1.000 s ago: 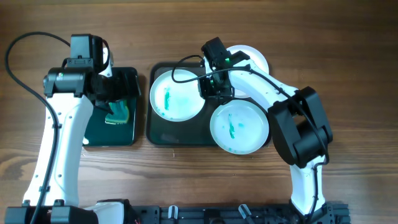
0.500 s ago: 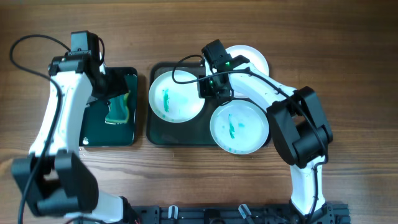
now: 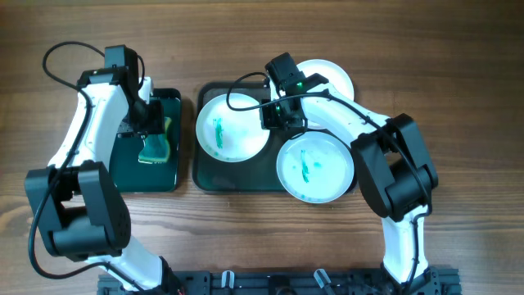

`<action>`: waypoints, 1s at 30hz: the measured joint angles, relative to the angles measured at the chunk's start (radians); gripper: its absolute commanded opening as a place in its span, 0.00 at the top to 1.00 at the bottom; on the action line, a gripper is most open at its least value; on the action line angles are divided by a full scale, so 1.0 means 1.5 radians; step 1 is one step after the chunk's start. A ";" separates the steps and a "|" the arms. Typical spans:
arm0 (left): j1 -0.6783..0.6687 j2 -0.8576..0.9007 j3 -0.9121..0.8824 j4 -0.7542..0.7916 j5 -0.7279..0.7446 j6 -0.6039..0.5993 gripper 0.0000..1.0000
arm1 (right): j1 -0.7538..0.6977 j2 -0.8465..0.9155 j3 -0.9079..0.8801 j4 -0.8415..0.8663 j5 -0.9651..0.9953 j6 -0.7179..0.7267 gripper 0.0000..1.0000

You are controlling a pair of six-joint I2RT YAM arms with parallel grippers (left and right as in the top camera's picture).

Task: Clean dirty plates on tray and stack at the side
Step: 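Grasp the green-and-yellow sponge in the black tray with the left gripper, then carry the sponge to the held plate and scrub its surface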

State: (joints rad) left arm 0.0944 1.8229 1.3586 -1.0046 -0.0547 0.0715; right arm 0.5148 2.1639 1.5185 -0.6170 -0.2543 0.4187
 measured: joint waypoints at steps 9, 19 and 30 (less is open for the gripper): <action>0.000 0.059 0.000 0.026 0.042 0.055 0.53 | 0.000 0.000 0.000 0.002 0.001 0.000 0.96; 0.000 0.104 0.000 0.035 0.019 0.058 0.29 | 0.000 0.000 -0.001 0.003 0.001 0.000 0.96; 0.000 0.105 0.000 0.043 0.002 -0.030 0.85 | 0.000 0.000 -0.002 0.005 0.000 0.000 0.96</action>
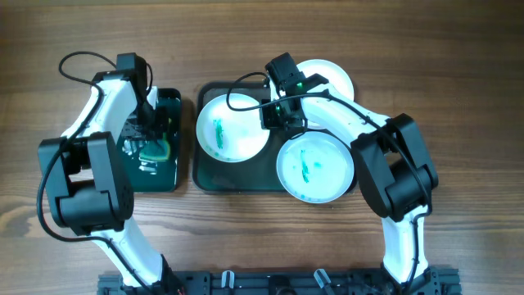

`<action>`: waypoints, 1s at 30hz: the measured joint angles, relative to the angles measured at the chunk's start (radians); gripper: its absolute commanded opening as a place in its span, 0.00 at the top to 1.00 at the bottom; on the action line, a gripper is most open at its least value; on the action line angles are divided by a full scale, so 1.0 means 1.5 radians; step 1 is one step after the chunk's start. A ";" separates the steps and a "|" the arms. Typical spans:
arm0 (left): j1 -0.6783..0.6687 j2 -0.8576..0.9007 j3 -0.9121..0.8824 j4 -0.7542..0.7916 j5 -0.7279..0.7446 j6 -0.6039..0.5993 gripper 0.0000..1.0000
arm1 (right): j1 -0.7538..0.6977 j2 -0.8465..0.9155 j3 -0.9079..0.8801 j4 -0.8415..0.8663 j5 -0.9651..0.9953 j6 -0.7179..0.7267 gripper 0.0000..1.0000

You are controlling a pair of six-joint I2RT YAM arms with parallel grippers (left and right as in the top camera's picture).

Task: Clean dirty plates on tray and stack at the side
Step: 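Carry the sponge to the held plate and scrub its surface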

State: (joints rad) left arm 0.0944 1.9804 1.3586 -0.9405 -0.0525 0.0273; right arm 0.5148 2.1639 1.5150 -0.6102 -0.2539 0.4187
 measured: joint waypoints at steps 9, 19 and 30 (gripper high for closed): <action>0.004 -0.016 -0.068 0.092 0.038 -0.009 0.96 | 0.000 0.000 -0.001 0.001 0.001 0.000 0.94; -0.005 -0.063 0.053 -0.090 0.080 -0.031 0.96 | 0.000 0.000 -0.001 0.001 0.001 0.001 0.96; -0.189 -0.060 0.084 -0.032 0.143 -0.198 0.96 | -0.001 0.000 -0.001 -0.022 -0.010 0.030 0.96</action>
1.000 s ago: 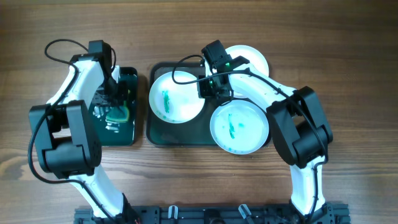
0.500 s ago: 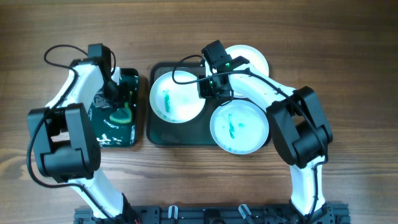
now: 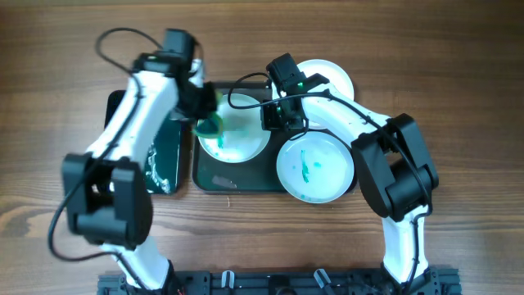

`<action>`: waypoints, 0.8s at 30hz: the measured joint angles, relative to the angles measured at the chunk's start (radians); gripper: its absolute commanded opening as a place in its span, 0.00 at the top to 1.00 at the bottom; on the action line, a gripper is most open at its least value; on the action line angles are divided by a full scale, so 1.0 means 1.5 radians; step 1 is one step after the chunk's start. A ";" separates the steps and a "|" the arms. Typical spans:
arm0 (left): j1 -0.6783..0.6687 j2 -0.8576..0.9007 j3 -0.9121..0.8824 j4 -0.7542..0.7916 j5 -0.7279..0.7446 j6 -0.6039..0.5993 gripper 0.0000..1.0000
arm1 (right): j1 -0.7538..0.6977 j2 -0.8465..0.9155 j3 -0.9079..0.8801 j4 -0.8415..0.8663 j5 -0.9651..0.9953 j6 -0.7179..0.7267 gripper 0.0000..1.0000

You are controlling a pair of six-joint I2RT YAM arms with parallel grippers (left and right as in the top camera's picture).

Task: Clean dirty plates on tray and stack at the side
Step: 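Carry the sponge to the held plate and scrub its surface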

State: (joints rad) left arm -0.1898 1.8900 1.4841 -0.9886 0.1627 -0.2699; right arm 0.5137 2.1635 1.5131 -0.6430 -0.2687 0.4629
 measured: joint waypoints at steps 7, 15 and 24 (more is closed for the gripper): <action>-0.041 0.130 0.000 0.022 -0.014 -0.079 0.96 | -0.003 -0.001 0.002 -0.033 -0.016 0.028 0.96; -0.041 0.152 0.009 0.034 0.105 0.102 0.96 | -0.009 -0.001 -0.003 -0.027 -0.035 0.017 0.96; -0.053 0.173 0.049 0.040 0.098 0.122 0.96 | -0.009 -0.001 -0.003 -0.026 -0.037 0.015 0.96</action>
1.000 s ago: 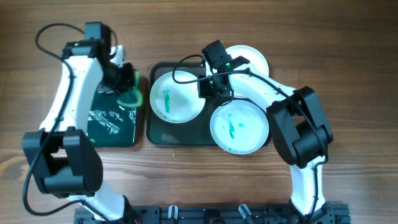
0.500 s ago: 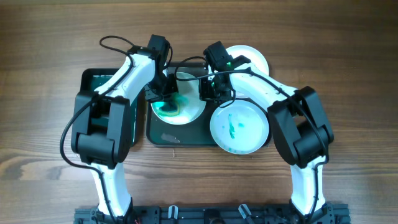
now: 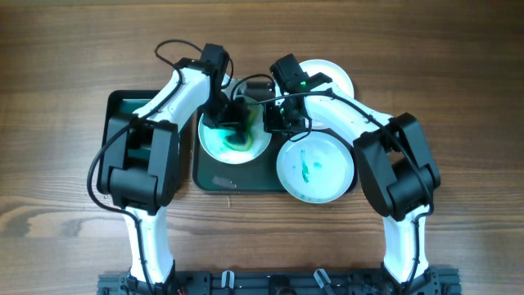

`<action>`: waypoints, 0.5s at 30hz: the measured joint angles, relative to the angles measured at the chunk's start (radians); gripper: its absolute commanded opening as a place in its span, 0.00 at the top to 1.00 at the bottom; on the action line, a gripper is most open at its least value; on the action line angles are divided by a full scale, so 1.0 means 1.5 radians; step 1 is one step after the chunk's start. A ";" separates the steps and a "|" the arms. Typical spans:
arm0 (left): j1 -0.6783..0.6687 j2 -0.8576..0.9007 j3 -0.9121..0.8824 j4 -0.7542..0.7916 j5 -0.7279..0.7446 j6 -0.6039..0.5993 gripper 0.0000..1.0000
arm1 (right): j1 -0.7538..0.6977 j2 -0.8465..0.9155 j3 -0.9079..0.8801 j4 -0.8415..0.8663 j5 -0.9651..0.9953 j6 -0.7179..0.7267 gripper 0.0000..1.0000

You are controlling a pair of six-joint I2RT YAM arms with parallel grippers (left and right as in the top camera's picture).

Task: Clean dirty plates on tray and stack at the side
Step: 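Carry the sponge to the held plate and scrub its surface, then keep scrubbing the plate with the left gripper's sponge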

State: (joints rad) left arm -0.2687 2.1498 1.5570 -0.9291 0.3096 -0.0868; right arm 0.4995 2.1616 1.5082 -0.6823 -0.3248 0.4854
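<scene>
A dark tray (image 3: 214, 177) lies mid-table. On its left half sits a white plate (image 3: 211, 144) with green dirt smeared across it. My left gripper (image 3: 235, 124) is shut on a yellow-green sponge (image 3: 240, 138) that presses on the plate's right half. My right gripper (image 3: 273, 123) sits at that plate's right rim and appears shut on it. A second white plate (image 3: 315, 168) with green marks rests over the tray's right edge. A clean white plate (image 3: 334, 78) lies behind, partly hidden by the right arm.
A dark green basin (image 3: 129, 143) with wet streaks stands left of the tray. Both arms cross over the tray's back half, and black cables loop above the left plate. The arm bases stand at the table's front edge.
The left gripper has moved the sponge from the left plate's upper-left rim to its middle right. The narrow green marks on that plate are now a wide smear. The right arm has not moved.
First the left gripper held the sponge in the basin at the left, and a second later was still there. Then it held the sponge over the left plate's rim. Now the sponge is on the plate, smearing the dirt. The right gripper has stayed at the plate's rim throughout.
</scene>
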 measured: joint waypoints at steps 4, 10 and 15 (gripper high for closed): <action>0.001 0.004 0.048 -0.055 -0.215 -0.097 0.96 | 0.000 0.000 -0.001 0.001 0.000 0.000 0.96; -0.007 0.008 0.058 -0.125 -0.200 -0.181 0.96 | 0.000 0.000 -0.001 0.001 -0.001 0.000 0.96; -0.048 0.009 0.058 -0.150 -0.034 -0.136 0.96 | 0.000 0.000 -0.001 0.001 -0.001 0.000 0.96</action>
State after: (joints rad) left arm -0.3412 2.1639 1.6440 -1.1538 0.2581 -0.2913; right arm 0.4995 2.1616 1.5074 -0.6807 -0.3256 0.4858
